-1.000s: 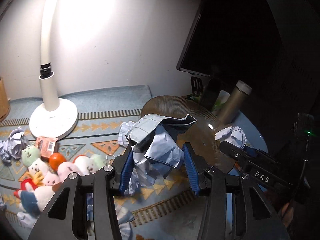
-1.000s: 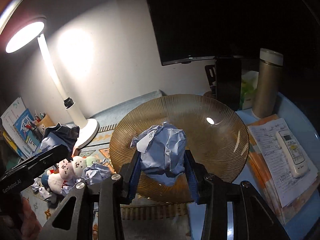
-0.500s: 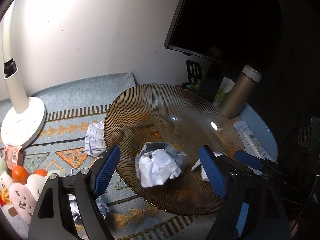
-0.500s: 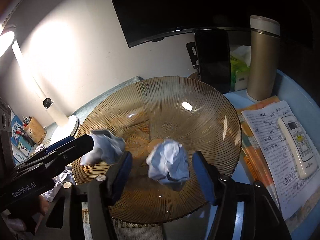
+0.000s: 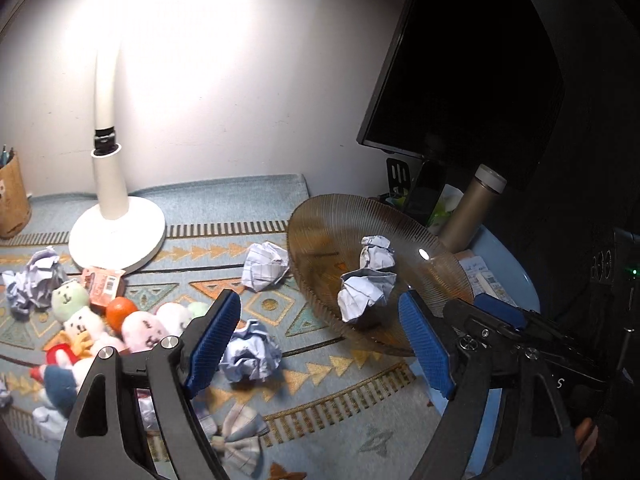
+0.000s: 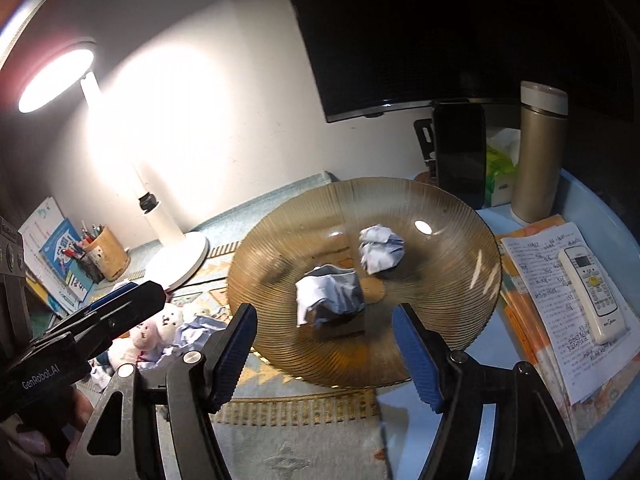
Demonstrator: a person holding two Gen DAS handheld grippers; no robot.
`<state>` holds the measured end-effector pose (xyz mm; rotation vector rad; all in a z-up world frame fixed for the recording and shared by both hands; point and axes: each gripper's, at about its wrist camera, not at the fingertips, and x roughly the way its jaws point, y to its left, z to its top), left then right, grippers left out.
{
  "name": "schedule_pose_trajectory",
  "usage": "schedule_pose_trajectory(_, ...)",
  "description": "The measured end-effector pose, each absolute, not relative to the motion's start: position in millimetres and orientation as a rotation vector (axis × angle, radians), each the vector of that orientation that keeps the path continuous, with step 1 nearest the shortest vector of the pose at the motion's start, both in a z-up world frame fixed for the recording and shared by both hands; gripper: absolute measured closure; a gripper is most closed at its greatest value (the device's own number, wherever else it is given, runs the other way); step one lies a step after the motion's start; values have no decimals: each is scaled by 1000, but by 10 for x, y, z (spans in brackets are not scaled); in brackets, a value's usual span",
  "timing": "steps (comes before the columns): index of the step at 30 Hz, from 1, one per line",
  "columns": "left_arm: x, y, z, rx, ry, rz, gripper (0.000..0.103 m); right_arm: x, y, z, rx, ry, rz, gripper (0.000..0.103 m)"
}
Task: Organize objects
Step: 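Withdraw both grippers from the bowl back toward the paper on the rug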
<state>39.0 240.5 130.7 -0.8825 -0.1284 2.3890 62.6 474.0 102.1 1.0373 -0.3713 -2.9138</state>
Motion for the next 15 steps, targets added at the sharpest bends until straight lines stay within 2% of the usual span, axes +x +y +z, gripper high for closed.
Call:
schedule_pose_trajectory(4, 587, 1775, 1401, -867, -160, 2509, 22, 757, 4311, 1148, 974, -321, -2858, 34)
schedule_pose_trajectory(8, 776, 1082, 1333, -878, -177, 2673, 17, 817, 3829, 1155, 942, -279, -2798, 34)
schedule_pose_trajectory(15, 897, 227, 765, -976, -228, 2853, 16, 707, 3057, 706, 995, -206, -2674, 34)
